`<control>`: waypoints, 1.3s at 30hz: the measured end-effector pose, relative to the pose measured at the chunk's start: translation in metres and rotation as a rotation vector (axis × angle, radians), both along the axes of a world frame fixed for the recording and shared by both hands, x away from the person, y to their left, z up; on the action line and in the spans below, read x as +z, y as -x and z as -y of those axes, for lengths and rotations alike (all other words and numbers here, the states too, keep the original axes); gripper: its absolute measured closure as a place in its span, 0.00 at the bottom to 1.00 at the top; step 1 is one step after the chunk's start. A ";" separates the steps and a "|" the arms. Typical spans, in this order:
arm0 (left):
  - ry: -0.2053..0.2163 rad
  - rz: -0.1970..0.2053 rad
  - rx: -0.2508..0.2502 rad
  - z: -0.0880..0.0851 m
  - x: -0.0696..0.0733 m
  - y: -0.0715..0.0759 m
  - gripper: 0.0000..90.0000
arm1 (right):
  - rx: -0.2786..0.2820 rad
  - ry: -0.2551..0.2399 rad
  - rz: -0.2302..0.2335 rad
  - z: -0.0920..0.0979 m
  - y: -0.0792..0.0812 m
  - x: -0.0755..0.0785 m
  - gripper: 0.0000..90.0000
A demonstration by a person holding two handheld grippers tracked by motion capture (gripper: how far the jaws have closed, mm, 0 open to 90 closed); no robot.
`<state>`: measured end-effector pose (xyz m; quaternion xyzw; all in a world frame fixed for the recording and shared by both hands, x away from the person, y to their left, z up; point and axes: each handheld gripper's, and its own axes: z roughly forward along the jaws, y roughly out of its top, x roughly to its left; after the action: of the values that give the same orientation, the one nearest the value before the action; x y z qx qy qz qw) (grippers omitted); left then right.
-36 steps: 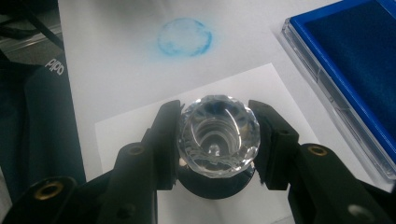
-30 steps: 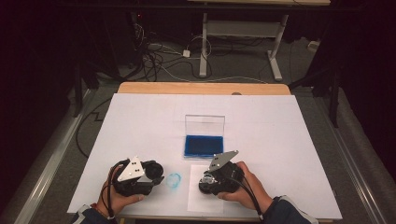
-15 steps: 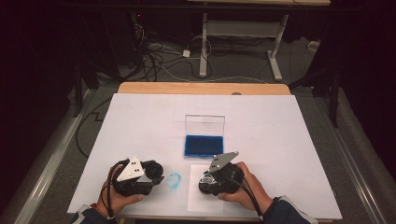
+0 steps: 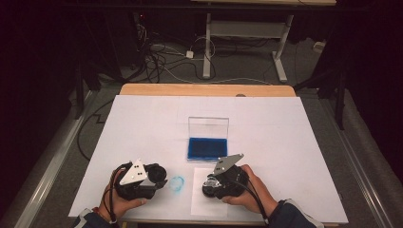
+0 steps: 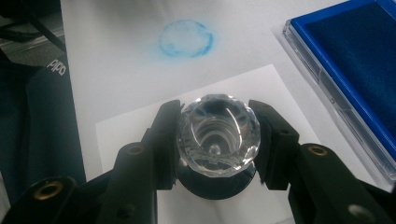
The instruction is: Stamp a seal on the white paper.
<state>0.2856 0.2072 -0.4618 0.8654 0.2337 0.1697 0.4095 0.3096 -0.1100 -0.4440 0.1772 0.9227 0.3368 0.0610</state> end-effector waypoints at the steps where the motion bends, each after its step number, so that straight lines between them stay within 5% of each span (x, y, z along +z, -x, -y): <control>1: -0.001 0.000 0.001 0.000 0.000 0.000 0.41 | 0.000 0.001 0.002 0.000 0.000 0.000 0.64; 7: 0.009 0.010 0.000 0.000 0.001 0.001 0.41 | -0.003 0.013 0.000 0.000 0.001 0.003 0.64; 10: -0.001 0.006 -0.003 0.002 0.001 0.001 0.41 | 0.006 -0.038 -0.023 0.003 -0.001 0.008 0.64; 20: 0.016 0.012 -0.003 0.001 0.001 0.002 0.41 | -0.018 -0.082 0.068 0.013 0.003 0.036 0.64; 39: 0.006 0.008 -0.011 0.002 0.000 0.002 0.41 | -0.047 -0.137 0.111 0.030 0.004 0.057 0.64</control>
<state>0.2832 0.2057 -0.4620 0.8648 0.2279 0.1704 0.4138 0.3058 -0.1396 -0.3868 0.1838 0.8882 0.4070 0.1078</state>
